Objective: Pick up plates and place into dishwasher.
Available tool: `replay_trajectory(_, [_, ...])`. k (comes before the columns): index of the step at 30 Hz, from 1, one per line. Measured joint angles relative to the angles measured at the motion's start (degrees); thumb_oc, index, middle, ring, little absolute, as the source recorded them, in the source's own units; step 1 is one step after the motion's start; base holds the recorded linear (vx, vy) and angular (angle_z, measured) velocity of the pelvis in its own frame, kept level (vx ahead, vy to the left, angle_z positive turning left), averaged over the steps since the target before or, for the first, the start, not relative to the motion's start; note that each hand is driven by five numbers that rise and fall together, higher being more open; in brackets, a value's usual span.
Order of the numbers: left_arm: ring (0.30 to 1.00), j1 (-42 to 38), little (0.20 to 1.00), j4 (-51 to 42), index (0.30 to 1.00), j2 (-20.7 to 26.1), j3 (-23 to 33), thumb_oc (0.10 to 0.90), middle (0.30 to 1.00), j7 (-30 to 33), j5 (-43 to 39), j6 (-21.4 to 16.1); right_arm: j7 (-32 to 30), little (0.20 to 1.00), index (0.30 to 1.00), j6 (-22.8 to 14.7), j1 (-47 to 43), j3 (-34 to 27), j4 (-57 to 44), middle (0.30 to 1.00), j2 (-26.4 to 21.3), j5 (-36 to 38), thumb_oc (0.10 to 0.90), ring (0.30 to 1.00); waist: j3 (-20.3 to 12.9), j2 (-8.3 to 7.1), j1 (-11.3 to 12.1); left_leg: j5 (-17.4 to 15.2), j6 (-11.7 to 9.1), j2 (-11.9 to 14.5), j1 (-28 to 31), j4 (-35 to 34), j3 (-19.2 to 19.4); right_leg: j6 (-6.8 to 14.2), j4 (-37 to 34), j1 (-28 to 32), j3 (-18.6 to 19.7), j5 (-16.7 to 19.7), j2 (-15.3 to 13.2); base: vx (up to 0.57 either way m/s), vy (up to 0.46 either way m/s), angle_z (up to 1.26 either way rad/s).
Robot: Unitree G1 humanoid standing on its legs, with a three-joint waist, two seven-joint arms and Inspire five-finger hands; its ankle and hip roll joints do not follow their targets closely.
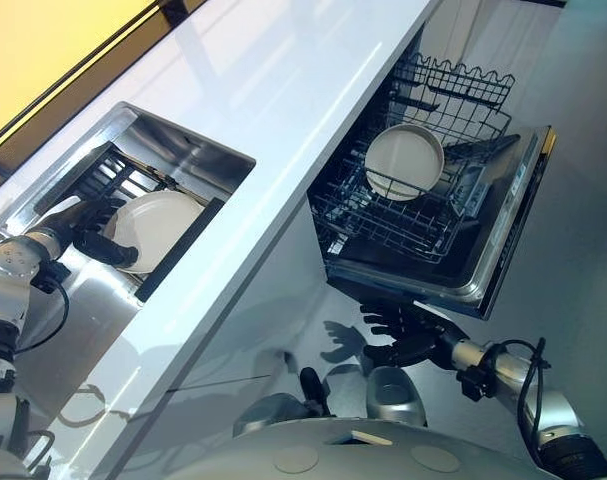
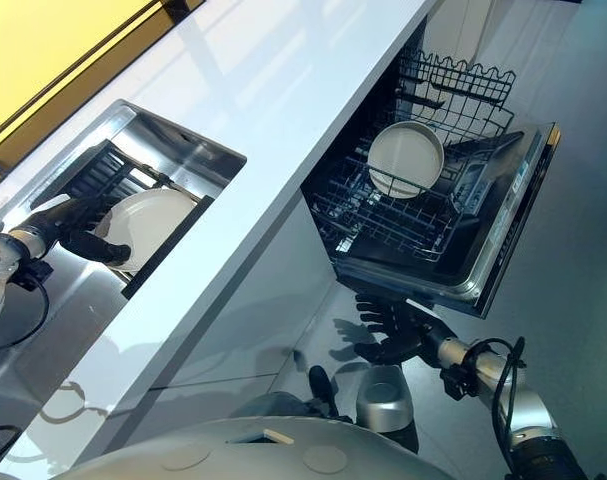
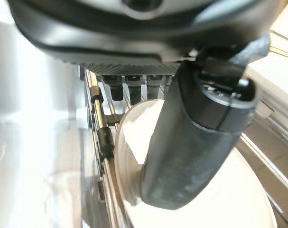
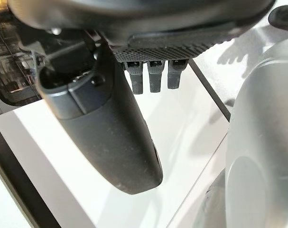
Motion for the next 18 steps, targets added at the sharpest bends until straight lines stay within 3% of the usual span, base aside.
replay_trajectory(1, [0.589,0.2,0.538,-0.2,0.589,-0.2,0.9,0.438,0.589,0.0,-0.9,0.4,0.1,0.9,0.9,0.1,0.1,-0.2,0.0,0.9,0.0,0.0,0.8,0.9,0.0,0.04,-0.1,0.0,0.0,0.0,0.1,0.0,-0.1,0.0,0.0,0.0,0.0,0.0,0.0,0.0,0.0,0.0])
replay_trajectory(2, [0.465,0.8,0.392,-0.3,0.465,-0.9,1.9,0.292,0.465,0.0,-2.0,1.2,0.1,0.9,0.9,0.3,0.3,-0.5,0.0,0.9,0.0,0.0,0.8,0.9,0.0,0.09,-0.3,0.0,0.1,-0.1,0.2,0.0,-0.3,0.1,0.0,0.2,0.0,0.0,-0.1,0.0,0.0,0.0])
replay_trajectory(4, [0.491,1.9,0.422,-0.4,0.491,-2.5,4.2,0.322,0.491,2.1,-4.7,1.9,0.7,0.9,0.9,0.8,0.8,-1.1,0.0,0.9,0.1,0.0,0.8,0.9,0.0,0.08,-0.2,-0.1,0.2,-0.2,0.3,0.0,-0.3,0.1,0.0,0.3,0.0,0.0,-0.2,0.0,0.0,0.0])
replay_trajectory(5, [0.441,2.2,0.365,-0.4,0.441,-3.4,5.4,0.265,0.441,3.3,-5.9,2.0,0.8,0.9,0.9,1.2,1.0,-1.2,0.0,0.9,0.1,0.0,0.8,0.9,0.0,0.07,-0.2,-0.1,0.2,-0.3,0.5,0.0,-0.4,0.1,-0.1,0.6,0.0,0.0,-0.3,0.0,0.0,0.0])
replay_trajectory(6, [0.439,2.7,0.362,-0.5,0.439,-3.9,5.8,0.262,0.439,4.0,-7.3,1.9,0.9,0.9,0.9,1.4,1.1,-1.2,0.0,0.9,0.2,0.0,0.8,0.9,0.0,0.06,-0.1,-0.2,0.3,-0.3,0.9,0.0,-0.4,0.2,-0.1,0.8,0.0,-0.1,-0.3,0.0,0.0,0.0])
replay_trajectory(7, [0.326,3.8,0.23,-0.8,0.326,-4.8,6.5,0.13,0.326,5.7,-9.0,1.8,1.2,0.9,0.9,1.4,1.2,-1.3,0.0,0.9,0.5,-0.2,0.8,0.9,0.0,0.09,-0.1,-0.3,0.5,-0.3,1.3,0.0,-0.4,0.3,-0.1,1.1,0.0,-0.2,-0.3,0.03,-0.003,-0.09])
replay_trajectory(8, [0.3,4.9,0.2,-1.2,0.3,-5.9,7.8,0.1,0.3,7.2,-10.6,1.4,1.3,0.9,0.9,1.4,1.2,-1.4,0.0,0.9,0.7,-0.5,0.8,0.9,-0.1,0.18,0.0,-0.5,0.5,-0.3,1.5,0.0,-0.6,0.3,-0.1,1.2,0.0,-0.2,-0.3,0.03,-0.001,-0.11])
replay_trajectory(12, [0.3,8.8,0.2,-4.6,0.3,-11.5,12.4,0.1,0.3,13.2,-20.6,-2.0,3.1,0.9,0.9,1.5,2.5,-2.3,0.1,0.9,2.7,-3.7,0.8,0.9,-0.1,0.08,1.4,-0.6,0.5,-0.4,2.0,0.0,-1.1,0.5,-0.2,1.8,-0.6,-0.3,-0.4,0.01,-0.006,0.01])
replay_trajectory(18, [0.3,11.5,0.2,-8.3,0.3,-16.5,12.5,0.1,0.3,17.4,-24.5,-6.8,5.2,0.9,0.9,1.3,2.0,-2.8,0.2,0.9,5.6,-5.3,0.8,0.9,-0.4,-0.38,2.4,-0.7,0.5,-0.6,2.3,0.0,-1.6,0.5,-0.1,2.2,-1.8,-0.4,-0.9,0.0,-0.021,0.03])
